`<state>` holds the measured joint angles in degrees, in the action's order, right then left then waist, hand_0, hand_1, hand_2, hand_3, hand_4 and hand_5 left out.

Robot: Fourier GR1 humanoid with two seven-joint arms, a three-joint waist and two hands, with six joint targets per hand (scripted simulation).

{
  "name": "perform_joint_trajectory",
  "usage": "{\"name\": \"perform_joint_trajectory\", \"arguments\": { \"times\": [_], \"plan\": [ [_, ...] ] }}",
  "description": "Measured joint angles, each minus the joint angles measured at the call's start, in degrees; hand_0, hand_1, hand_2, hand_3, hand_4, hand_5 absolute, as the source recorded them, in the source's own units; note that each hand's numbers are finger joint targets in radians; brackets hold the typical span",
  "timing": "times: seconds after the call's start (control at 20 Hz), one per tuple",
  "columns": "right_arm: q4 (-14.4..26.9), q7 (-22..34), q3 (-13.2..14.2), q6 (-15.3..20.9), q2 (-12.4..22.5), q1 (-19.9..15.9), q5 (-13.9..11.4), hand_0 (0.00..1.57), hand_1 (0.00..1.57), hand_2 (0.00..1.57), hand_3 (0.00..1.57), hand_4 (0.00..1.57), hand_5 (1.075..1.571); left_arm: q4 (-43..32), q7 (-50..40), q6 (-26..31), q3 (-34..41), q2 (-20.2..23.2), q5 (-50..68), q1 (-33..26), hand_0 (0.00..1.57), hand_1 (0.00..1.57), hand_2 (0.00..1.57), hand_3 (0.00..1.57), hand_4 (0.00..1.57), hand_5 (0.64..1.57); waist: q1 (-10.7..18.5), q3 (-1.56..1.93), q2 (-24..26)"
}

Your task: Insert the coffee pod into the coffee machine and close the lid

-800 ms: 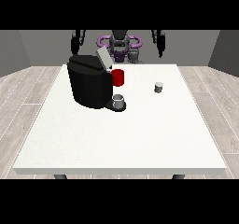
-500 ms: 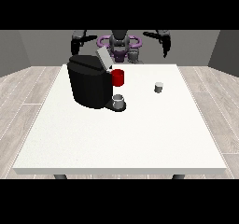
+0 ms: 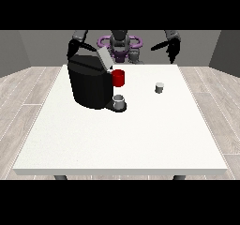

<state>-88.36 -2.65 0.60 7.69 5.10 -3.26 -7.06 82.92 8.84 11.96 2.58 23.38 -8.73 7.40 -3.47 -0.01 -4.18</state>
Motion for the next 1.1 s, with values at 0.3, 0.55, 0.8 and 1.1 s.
{"name": "perform_joint_trajectory", "arguments": {
  "times": [0.3,0.55,0.8,1.1],
  "plan": [
    [-0.4,1.3,-2.4,1.1,-1.9,-3.2,-1.9,0.00,0.00,0.00,0.00,0.00,1.571,-8.3,-1.2,2.3,1.9,4.5,-3.1,7.4,0.00,0.00,0.00,0.00,0.00,1.571,-3.1,-0.01,-3.6],
    [-1.5,3.7,-4.2,1.7,-3.1,-6.1,-3.3,0.00,0.00,0.00,0.00,0.00,1.571,-15.9,-0.8,3.0,2.7,7.9,-6.6,12.5,0.00,0.00,0.00,0.00,0.00,1.571,-5.7,-0.01,-7.5],
    [-1.1,4.1,-5.6,2.8,-4.2,-6.9,-4.1,0.00,0.00,0.00,0.00,0.00,1.571,-23.1,2.6,2.6,2.1,9.1,-10.5,15.8,0.00,0.00,0.00,0.00,0.00,1.571,-6.5,-0.01,-10.4],
    [2.3,4.3,-3.8,1.4,-3.8,-9.4,-2.4,0.00,0.00,0.00,0.00,0.00,1.571,-28.6,3.5,-1.3,-0.1,6.9,-16.4,19.1,0.49,0.49,0.72,0.49,0.00,1.571,-5.9,0.00,-11.0]
  ]
}}
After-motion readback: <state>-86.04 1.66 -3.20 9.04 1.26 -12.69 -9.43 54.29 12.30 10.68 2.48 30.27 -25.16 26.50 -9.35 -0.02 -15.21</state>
